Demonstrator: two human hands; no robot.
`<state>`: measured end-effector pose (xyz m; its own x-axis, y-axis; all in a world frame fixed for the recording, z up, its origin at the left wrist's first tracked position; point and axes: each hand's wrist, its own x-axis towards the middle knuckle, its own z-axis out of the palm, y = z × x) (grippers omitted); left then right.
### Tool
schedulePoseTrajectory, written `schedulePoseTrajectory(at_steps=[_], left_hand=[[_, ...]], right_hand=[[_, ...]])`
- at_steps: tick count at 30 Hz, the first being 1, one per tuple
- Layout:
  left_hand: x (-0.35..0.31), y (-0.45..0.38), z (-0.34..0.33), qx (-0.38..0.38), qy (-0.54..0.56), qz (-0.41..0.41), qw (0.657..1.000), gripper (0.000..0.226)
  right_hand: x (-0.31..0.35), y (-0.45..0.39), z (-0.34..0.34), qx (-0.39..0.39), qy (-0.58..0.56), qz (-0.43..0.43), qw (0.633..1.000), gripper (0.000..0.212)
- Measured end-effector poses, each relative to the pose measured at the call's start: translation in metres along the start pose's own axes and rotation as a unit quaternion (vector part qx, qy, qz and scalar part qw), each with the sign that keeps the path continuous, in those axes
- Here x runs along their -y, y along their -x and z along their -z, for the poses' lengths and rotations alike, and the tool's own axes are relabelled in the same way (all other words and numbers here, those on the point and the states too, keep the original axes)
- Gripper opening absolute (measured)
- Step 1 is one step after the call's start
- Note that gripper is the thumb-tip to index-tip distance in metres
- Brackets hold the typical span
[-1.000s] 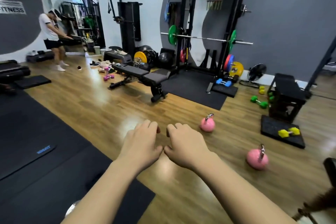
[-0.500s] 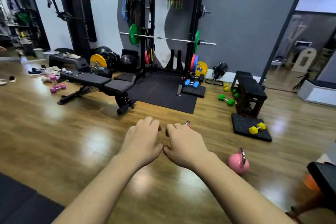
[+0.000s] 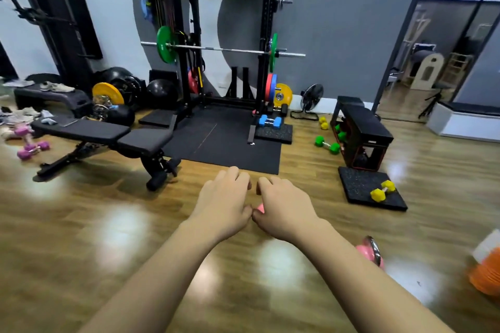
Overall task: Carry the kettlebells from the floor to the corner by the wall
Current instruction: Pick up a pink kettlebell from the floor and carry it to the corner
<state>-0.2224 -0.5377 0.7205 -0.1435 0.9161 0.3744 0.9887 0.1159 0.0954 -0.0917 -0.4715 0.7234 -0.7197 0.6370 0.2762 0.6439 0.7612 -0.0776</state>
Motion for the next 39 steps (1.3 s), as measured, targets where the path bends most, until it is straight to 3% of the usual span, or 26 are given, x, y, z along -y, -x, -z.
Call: schedulePoseTrajectory(at_steps=[11, 18, 22, 39], left_hand=[[0.159, -0.193, -0.073, -0.015, 0.000, 0.031, 0.999, 0.035], [0.275, -0.348, -0.129, -0.005, 0.038, -0.002, 0.999, 0.036], [0.321, -0.451, -0.143, -0.016, 0.027, -0.057, 0.998, 0.037], [0.368, -0.813, -0.325, 0.045, 0.082, -0.212, 0.973, 0.040]], right_hand=[[-0.034, -0.258, -0.068, -0.013, -0.007, 0.029, 0.999, 0.040], [-0.053, -0.440, -0.126, 0.006, 0.000, -0.011, 1.000, 0.038], [-0.078, -0.535, -0.133, -0.031, 0.003, -0.051, 0.998, 0.036], [-0.297, -0.805, -0.247, -0.029, 0.016, -0.224, 0.974, 0.040]])
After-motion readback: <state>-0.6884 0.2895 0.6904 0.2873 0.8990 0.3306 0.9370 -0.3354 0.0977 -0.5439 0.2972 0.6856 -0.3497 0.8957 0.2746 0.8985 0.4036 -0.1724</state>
